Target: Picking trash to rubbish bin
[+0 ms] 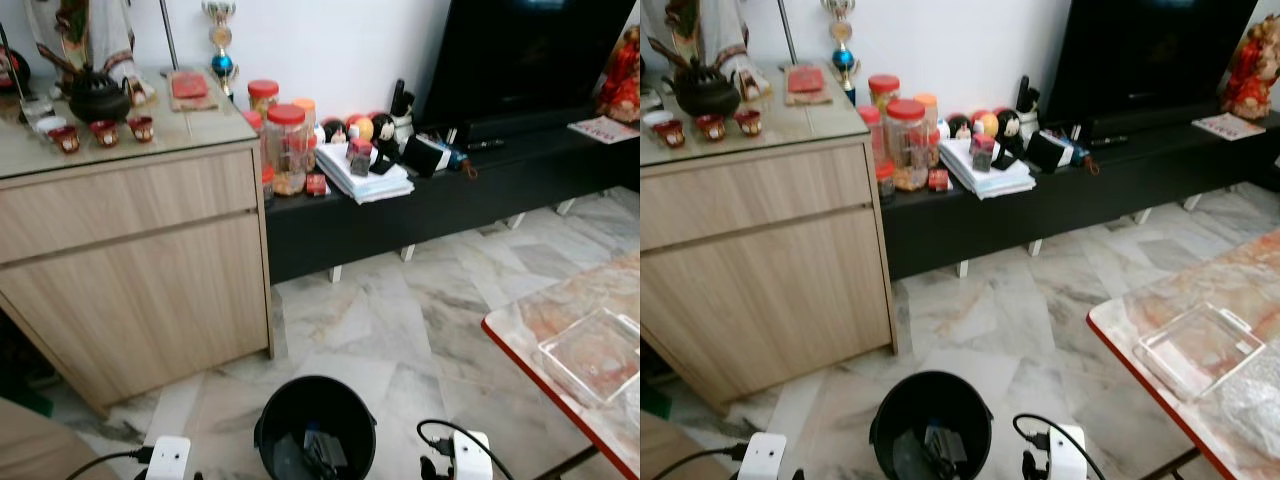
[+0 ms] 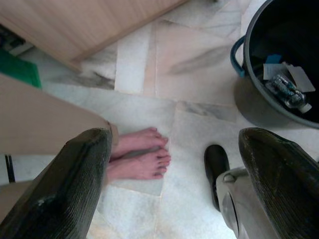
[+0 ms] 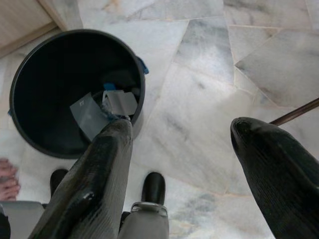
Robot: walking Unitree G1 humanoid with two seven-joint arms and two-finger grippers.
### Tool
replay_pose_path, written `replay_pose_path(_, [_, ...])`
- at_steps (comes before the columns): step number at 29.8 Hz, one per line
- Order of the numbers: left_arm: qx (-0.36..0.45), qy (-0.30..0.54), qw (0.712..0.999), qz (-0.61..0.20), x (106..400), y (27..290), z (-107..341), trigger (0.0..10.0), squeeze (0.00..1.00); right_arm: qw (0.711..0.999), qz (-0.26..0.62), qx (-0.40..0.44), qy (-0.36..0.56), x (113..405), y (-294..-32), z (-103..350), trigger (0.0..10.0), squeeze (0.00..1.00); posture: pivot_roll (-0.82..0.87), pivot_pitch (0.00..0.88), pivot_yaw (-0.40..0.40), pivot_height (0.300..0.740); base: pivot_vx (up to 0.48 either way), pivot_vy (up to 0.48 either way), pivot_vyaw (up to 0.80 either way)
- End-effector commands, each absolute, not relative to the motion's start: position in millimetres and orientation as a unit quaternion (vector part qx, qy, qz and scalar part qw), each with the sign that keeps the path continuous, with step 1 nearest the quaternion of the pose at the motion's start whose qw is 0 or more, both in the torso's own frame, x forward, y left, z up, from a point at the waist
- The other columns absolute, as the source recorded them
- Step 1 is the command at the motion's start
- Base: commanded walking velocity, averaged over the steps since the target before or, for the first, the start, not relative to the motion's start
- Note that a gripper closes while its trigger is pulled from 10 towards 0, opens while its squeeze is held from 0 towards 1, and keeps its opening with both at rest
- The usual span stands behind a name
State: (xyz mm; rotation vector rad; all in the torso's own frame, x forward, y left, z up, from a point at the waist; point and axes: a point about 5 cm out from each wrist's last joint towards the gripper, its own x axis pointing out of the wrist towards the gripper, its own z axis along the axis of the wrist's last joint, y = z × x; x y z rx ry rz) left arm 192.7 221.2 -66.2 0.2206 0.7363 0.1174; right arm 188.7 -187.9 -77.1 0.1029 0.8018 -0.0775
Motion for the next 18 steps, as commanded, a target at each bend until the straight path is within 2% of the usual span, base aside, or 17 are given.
replay_pose_path(1, [0.106, 0.369, 0.922, 0.058, 187.1, 222.2, -69.3, 10.0, 0.0, 0.919, -0.043, 0.054, 0.388, 187.6, -188.6, -77.4, 10.0, 0.0, 0.2, 0.025, -0.058, 0.74, -0.296, 0.0, 0.0])
replay_pose_path(18, [0.104, 0.368, 0.922, 0.056, 187.3, 221.5, -69.3, 10.0, 0.0, 0.919, -0.04, 0.052, 0.389, 186.0, -188.5, -78.1, 10.0, 0.0, 0.19, 0.025, -0.059, 0.74, -0.297, 0.0, 0.0])
